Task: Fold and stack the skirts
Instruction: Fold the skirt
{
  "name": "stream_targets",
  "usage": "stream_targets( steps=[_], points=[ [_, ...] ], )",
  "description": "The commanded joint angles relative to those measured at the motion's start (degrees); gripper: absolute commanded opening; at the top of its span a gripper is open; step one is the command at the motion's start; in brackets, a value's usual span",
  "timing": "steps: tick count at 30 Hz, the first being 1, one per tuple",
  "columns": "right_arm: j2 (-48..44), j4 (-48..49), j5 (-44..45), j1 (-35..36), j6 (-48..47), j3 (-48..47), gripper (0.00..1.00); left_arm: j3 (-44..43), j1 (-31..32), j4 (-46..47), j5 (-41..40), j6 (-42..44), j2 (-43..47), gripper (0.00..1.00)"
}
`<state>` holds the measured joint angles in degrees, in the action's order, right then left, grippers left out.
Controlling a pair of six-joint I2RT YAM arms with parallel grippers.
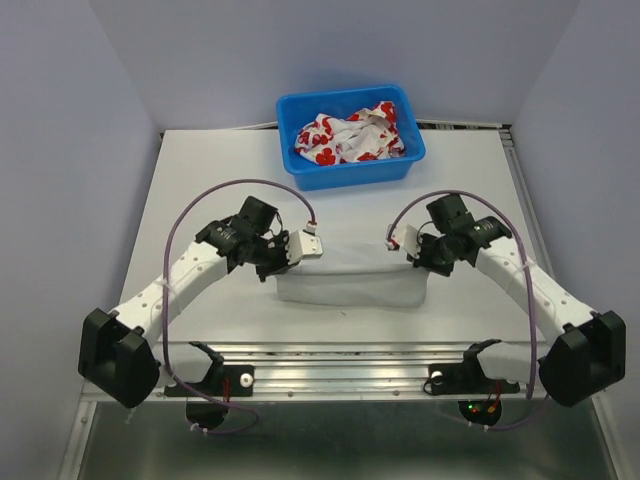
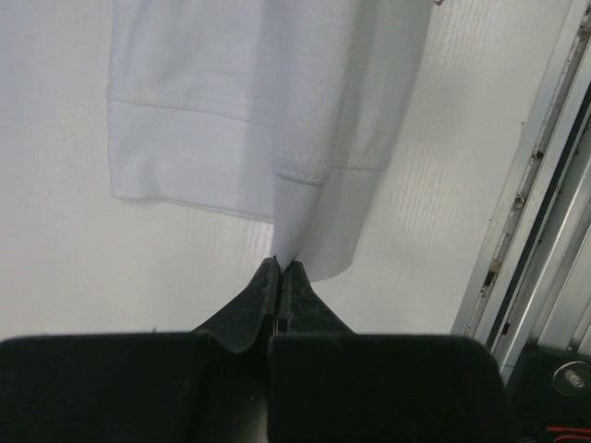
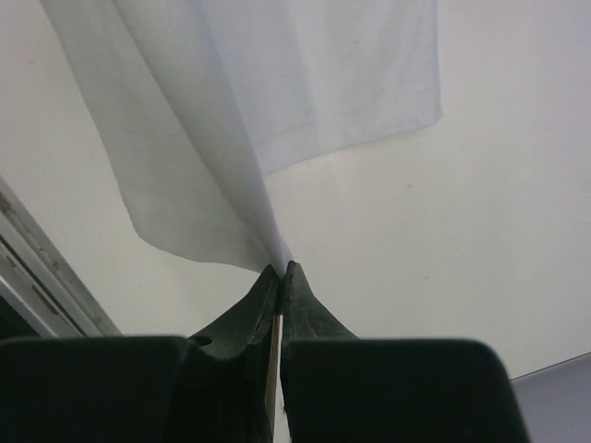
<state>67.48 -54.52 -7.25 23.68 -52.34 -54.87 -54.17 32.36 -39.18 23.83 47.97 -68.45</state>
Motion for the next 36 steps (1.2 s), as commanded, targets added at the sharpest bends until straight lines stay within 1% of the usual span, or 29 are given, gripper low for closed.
stream_targets(
  steps=[1,4,5,9,11,12,14,15,16,17,18,20,21,22,23,24,25,27,29,32,36],
  points=[
    [4.84,3.46,-0.4,-4.25,-4.61,-6.29,0.01,-6.2,-2.74,0.86,1.3,2.83,-3.44,0.0],
    [9.5,4.25,-1.37,-6.53,-7.42,-8.23,0.01,-8.92,-4.32,1.3,1.3,4.68,-9.05,0.0],
    [11.95,4.77,-1.54,-6.54,-7.78,-8.58,0.01,-9.37,-4.58,1.65,1.21,5.12,-10.38,0.0],
    [17.05,7.57,-2.07,-7.07,-8.83,-10.16,0.03,-11.57,-5.99,3.67,1.21,5.56,-17.23,0.0],
    [21.27,9.86,-2.42,-7.6,-8.84,-11.21,0.07,-12.53,-7.13,5.07,1.91,5.39,-21.53,0.0],
    [24.16,10.48,-2.68,-7.6,-8.84,-11.57,0.11,-13.06,-7.48,5.51,2.0,5.12,-22.95,0.0],
    [26.9,11.63,-3.12,-8.65,-8.05,-13.32,0.14,-13.68,-8.79,7.44,2.0,4.16,-26.72,0.03],
    [28.13,12.68,-3.3,-8.65,-7.7,-13.85,0.15,-14.11,-9.24,8.06,2.0,3.81,-27.78,0.08],
    [29.27,13.3,-3.48,-8.65,-7.43,-14.38,0.16,-14.99,-9.77,8.76,2.09,3.11,-28.67,0.11],
    [31.11,14.17,-3.39,-9.26,-6.99,-15.17,0.2,-15.43,-10.55,10.33,1.83,1.88,-30.15,0.18],
    [31.91,14.53,-3.3,-9.27,-6.73,-15.52,0.32,-15.87,-10.82,10.61,1.74,1.61,-30.6,0.23],
    [32.8,14.97,-3.21,-9.79,-5.67,-16.32,0.51,-17.02,-11.09,11.67,1.39,0.3,-31.22,0.31],
    [32.8,15.06,-3.3,-9.8,-5.32,-16.58,0.58,-17.28,-11.18,11.58,1.39,0.2,-31.22,0.32],
    [32.54,14.89,-3.48,-9.8,-4.88,-16.93,0.65,-18.24,-11.18,10.88,1.48,-0.06,-30.96,0.37],
    [32.19,14.88,-3.39,-9.8,-4.53,-16.85,0.68,-18.6,-11.26,10.79,1.48,-0.76,-30.0,0.39],
    [31.05,14.88,-3.39,-9.8,-4.18,-16.85,0.69,-18.78,-11.18,10.53,1.56,-2.25,-29.21,0.49],
    [30.52,14.88,-3.3,-9.8,-2.52,-16.93,0.69,-19.04,-11.18,9.74,1.74,-3.04,-27.29,0.5],
    [28.94,14.36,-3.65,-9.8,-0.41,-17.72,0.69,-18.69,-11.18,9.04,2.09,-6.19,-24.82,0.5],
    [28.06,13.04,-6.89,-9.8,3.02,-20.0,0.68,-17.11,-11.18,8.16,2.79,-8.49,-20.69,0.51],
    [28.4,6.48,-14.53,-9.8,6.88,-24.21,0.65,-13.43,-11.18,6.66,5.94,-12.62,-16.13,0.51],
    [31.12,2.06,-23.41,-9.8,8.83,-25.46,0.59,-7.63,-10.04,7.27,9.03,-16.23,-14.44,0.5]
  ],
)
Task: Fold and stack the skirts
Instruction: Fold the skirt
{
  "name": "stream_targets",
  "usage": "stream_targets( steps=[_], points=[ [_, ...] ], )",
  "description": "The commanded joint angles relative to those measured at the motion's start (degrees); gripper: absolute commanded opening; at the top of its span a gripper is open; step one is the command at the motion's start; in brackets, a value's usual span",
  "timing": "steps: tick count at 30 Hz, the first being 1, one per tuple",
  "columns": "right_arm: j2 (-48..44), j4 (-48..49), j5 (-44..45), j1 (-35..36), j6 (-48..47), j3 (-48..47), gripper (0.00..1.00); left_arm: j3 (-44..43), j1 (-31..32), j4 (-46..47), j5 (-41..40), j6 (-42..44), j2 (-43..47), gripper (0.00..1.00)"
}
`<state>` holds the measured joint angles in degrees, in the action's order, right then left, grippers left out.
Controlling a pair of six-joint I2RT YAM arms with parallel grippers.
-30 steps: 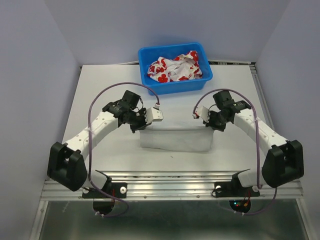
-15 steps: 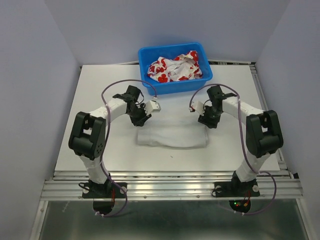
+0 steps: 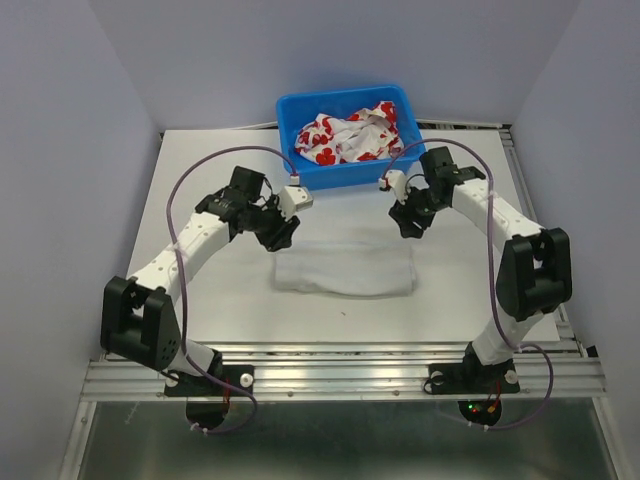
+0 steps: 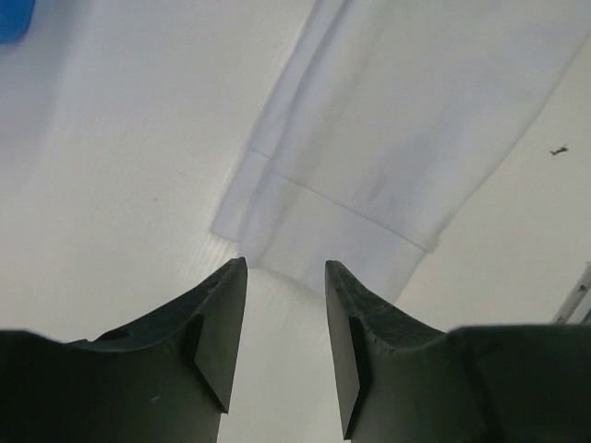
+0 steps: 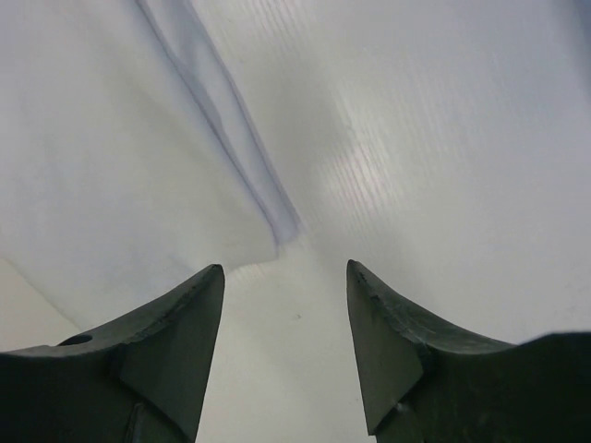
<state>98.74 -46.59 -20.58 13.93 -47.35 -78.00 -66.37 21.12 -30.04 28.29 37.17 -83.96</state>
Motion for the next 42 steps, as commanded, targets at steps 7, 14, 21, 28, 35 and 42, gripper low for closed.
stream_targets(
  steps=[7,14,21,28,35,42],
  points=[
    [3.48,-8.61,-11.86,1.09,2.88,5.64,0.57,8.27,5.76,0.77,1.16,-8.25,-6.02,0.48],
    [5.24,-4.57,-7.02,4.25,3.23,16.46,0.56,-0.23,4.01,2.36,-12.55,-5.19,-21.4,0.45],
    [1.29,-2.37,-11.49,15.67,9.2,22.1,0.56,-22.46,3.57,2.45,-16.78,-0.17,-34.68,0.46],
    [-6.27,-1.14,-19.95,21.4,17.55,16.4,0.63,-31.37,3.49,-0.01,-9.93,-0.42,-31.36,0.51],
    [-7.95,-2.36,-18.71,11.39,15.98,10.32,0.63,-17.32,3.48,3.4,-3.08,-9.65,-16.24,0.51],
    [0.04,0.0,-20.47,10.06,15.98,12.87,0.52,-8.43,3.48,8.33,1.5,-16.07,-18.77,0.49]
  ],
)
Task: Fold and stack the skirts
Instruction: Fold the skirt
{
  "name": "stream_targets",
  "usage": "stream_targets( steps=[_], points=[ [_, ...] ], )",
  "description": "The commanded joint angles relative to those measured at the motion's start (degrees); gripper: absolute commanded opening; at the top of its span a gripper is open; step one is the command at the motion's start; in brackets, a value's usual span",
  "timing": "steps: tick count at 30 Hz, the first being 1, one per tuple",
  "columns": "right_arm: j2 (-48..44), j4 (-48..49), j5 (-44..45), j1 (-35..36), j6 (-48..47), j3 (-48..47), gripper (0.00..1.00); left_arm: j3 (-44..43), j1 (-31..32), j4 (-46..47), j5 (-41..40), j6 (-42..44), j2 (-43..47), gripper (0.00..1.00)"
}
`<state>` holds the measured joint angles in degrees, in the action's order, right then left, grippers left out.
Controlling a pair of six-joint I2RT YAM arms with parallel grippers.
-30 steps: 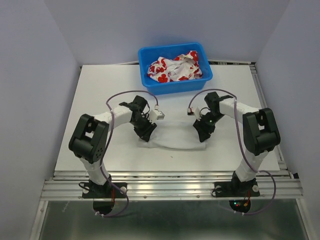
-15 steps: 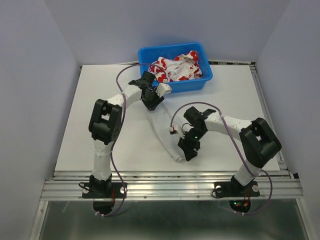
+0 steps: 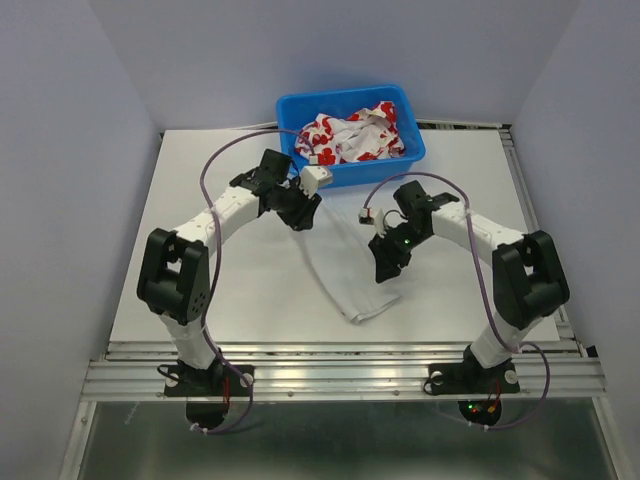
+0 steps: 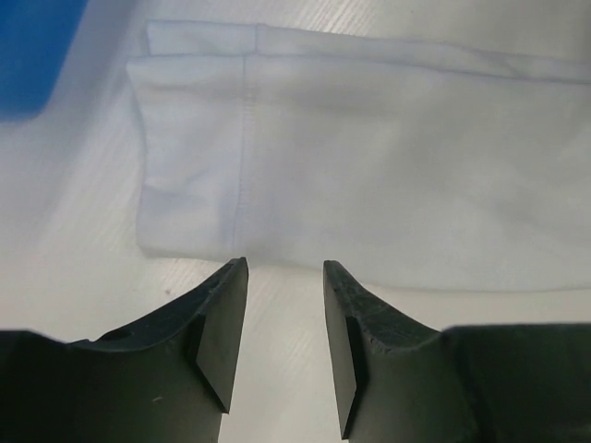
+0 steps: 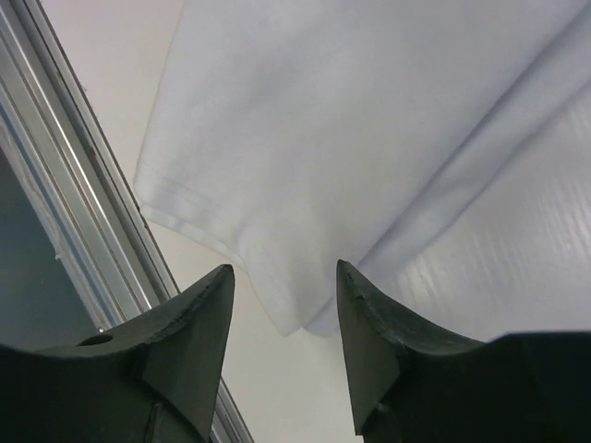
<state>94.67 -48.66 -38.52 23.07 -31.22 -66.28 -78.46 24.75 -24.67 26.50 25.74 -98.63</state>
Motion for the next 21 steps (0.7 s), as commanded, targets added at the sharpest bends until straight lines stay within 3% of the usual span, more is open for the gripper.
stream_targets(
  steps=[1,5,8,12,14,16,21],
  points=[
    [5.07,2.69,-2.52,0.92,0.45,1.59,0.5,3.92,-0.14,3.65,3.21,-4.73,-4.9,0.48],
    [9.3,5.95,-2.26,0.92,3.36,4.4,0.38,1.74,-0.23,6.56,1.71,-4.29,-10.87,0.45],
    [10.62,6.3,-4.79,0.92,4.07,5.9,0.23,-3.97,-0.23,6.12,0.23,-3.06,-16.39,0.43],
    [10.53,7.18,-6.12,0.92,8.54,5.11,0.18,-13.54,-0.23,4.81,-1.97,-1.57,-22.47,0.4],
    [10.62,6.92,-8.92,0.92,10.03,4.67,0.19,-18.37,-0.32,3.32,-3.12,-0.69,-24.15,0.4],
    [10.27,5.69,-9.99,0.92,10.48,4.32,0.3,-18.76,-0.41,1.3,-2.95,0.45,-22.93,0.42],
    [3.16,4.28,-10.87,0.4,13.64,3.45,0.48,-3.05,-0.32,3.56,0.13,7.12,-3.45,0.5]
  ],
)
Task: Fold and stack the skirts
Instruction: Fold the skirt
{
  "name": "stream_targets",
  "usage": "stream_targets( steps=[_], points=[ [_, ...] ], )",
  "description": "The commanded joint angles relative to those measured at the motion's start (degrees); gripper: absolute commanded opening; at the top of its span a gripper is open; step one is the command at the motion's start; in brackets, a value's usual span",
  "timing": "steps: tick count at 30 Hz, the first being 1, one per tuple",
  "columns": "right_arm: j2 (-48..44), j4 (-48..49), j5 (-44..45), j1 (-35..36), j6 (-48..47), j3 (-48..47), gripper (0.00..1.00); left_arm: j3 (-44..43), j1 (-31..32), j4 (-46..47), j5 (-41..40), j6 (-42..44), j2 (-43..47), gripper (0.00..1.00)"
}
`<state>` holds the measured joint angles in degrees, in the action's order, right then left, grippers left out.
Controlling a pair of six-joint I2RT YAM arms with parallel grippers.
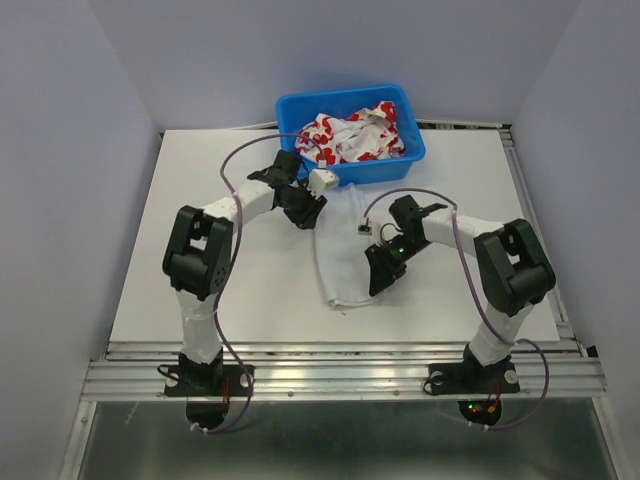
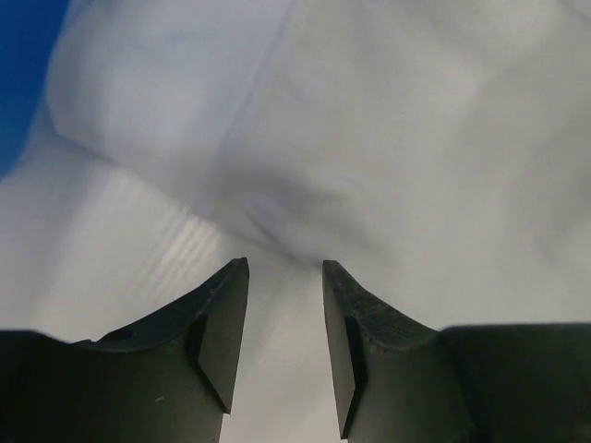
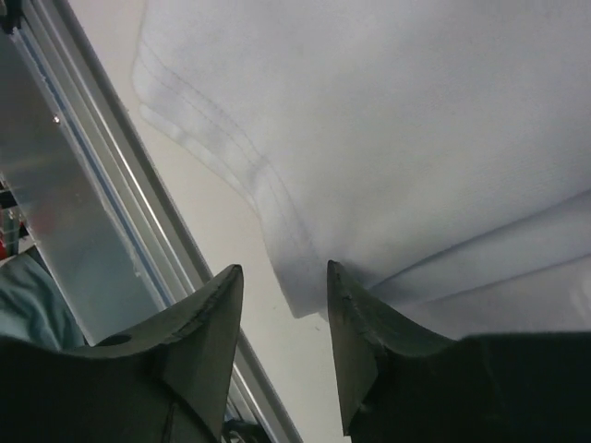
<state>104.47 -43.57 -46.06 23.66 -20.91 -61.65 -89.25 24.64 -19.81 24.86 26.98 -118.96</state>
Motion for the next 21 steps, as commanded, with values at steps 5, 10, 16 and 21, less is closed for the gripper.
stream_targets(
  steps=[5,10,16,21],
  points=[
    [-12.53,0.85,-5.35,-0.81,8.07,-5.32,0.49,27.59,1.98,3.11,-2.6,10.8,38.15,0.66],
    [-8.94,6.12,-3.86,-1.34,11.5,-8.31,0.47,41.67,18.45,7.58,-15.42,16.96,53.64,0.7],
    [-0.24,13.33,-3.24,-1.34,13.96,-10.6,0.43,44.25,33.52,12.16,-22.13,13.45,48.13,0.7],
    [5.92,17.11,-2.63,-1.34,14.23,-10.17,0.42,42.85,41.52,16.64,-26.53,10.64,38.2,0.69]
  ],
)
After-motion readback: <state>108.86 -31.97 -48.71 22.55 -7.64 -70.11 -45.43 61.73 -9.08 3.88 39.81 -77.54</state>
